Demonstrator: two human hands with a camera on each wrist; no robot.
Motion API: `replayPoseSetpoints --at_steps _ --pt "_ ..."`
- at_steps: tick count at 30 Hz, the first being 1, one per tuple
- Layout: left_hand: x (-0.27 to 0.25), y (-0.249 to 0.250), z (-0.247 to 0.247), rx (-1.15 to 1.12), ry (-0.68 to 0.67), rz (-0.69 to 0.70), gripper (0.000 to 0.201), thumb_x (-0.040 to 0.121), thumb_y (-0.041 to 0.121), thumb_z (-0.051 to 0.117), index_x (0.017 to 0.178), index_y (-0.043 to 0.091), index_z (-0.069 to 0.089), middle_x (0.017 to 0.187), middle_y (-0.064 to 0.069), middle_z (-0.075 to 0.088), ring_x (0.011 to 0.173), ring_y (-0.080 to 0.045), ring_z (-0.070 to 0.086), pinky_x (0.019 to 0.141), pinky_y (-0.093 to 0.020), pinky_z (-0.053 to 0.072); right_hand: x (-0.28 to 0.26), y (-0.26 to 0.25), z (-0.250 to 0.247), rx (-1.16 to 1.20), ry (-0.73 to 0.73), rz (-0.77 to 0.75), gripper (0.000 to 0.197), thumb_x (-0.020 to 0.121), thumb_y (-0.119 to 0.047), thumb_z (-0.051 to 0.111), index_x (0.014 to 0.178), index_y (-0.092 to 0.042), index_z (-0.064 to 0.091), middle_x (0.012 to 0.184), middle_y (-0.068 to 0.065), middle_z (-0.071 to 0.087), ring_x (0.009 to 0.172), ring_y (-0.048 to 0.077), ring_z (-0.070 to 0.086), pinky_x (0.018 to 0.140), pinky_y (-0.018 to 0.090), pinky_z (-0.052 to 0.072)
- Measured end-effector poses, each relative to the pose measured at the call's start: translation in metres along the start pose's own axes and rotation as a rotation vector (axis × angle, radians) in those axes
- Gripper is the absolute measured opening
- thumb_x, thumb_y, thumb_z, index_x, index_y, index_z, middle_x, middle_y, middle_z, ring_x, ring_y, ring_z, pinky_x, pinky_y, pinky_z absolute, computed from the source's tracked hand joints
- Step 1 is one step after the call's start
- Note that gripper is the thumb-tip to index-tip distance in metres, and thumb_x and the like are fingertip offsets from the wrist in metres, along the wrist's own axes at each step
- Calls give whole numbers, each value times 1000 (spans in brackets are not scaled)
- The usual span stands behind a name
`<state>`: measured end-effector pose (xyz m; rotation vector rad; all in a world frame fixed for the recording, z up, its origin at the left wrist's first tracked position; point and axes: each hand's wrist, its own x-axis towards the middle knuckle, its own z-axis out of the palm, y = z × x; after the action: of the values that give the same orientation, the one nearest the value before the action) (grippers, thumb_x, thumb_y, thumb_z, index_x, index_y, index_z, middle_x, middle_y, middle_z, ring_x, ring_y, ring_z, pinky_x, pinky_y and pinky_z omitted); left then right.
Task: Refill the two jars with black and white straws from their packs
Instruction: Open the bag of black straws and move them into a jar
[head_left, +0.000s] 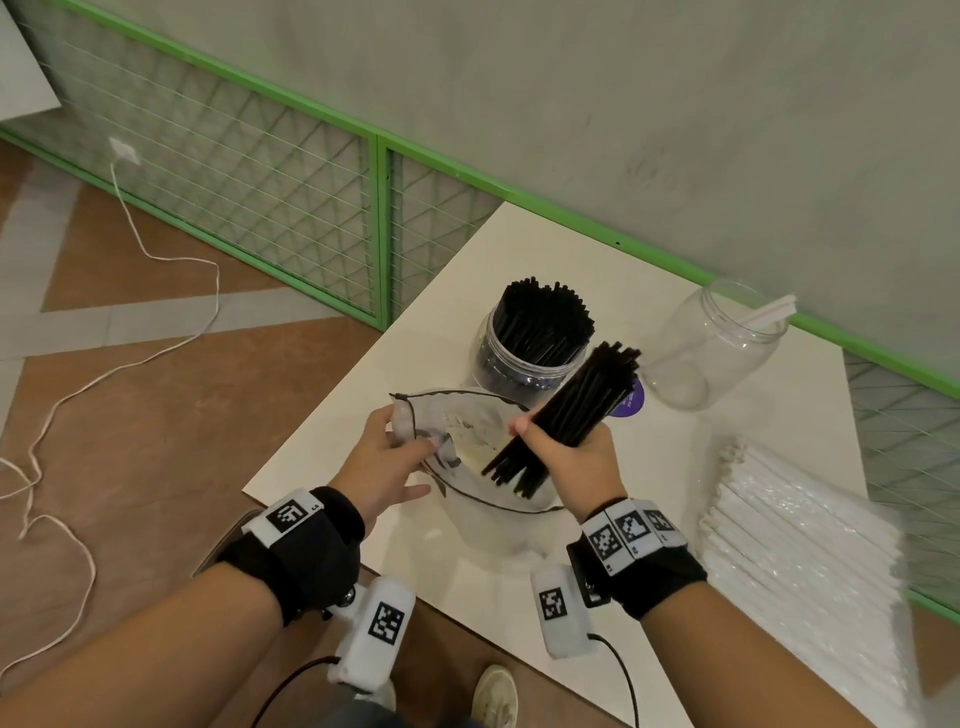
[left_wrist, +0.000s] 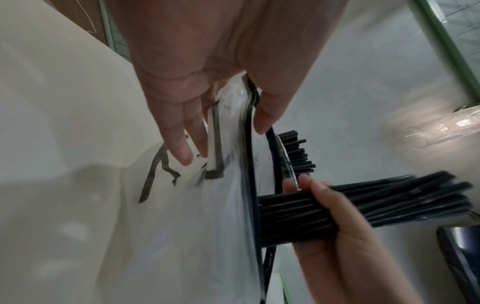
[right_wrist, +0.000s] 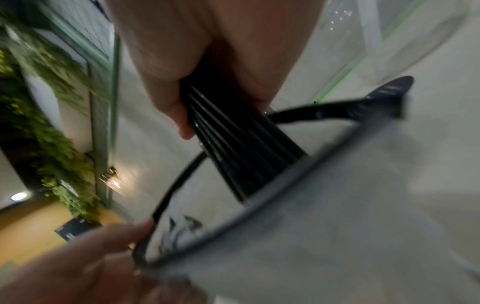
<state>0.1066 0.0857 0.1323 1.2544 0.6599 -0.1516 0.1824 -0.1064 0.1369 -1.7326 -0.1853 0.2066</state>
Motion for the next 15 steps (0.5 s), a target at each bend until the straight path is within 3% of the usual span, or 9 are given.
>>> replayPoseSetpoints --at_steps 3,6,8,11,15 --pt "4 4 3 23 10 79 72 83 15 69 139 30 27 119 -1 54 105 -19 58 83 -36 51 10 -38 -9 -26 17 -126 8 86 -11 67 85 -5 73 84 -1 71 87 10 67 77 19 51" --pt "12 3 3 230 26 206 104 69 23 82 144 38 12 142 -8 37 127 -23 43 104 -41 39 24 -66 -19 46 42 -179 10 86 -14 66 79 -15 73 85 3 73 93 21 69 88 39 53" --pt "15 4 5 455 96 337 114 66 25 84 148 32 4 151 -9 22 137 -24 26 113 -45 25 33 -78 -20 133 69 -183 12 85 -16 66 76 -20 72 86 8 74 96 29 69 94 51 50" --pt "17 7 10 830 189 547 113 67 35 81 148 30 3 154 -4 11 141 -25 13 114 -42 15 50 -87 -14 169 112 -211 10 84 -12 66 76 -14 72 81 6 73 96 32 68 97 53 48" --pt "21 9 16 1233 181 631 97 73 48 70 147 35 9 156 -2 -3 143 -29 4 112 -46 23 72 -92 -3 224 164 -196 5 79 -14 70 75 -12 67 79 5 72 94 32 68 98 54 48"
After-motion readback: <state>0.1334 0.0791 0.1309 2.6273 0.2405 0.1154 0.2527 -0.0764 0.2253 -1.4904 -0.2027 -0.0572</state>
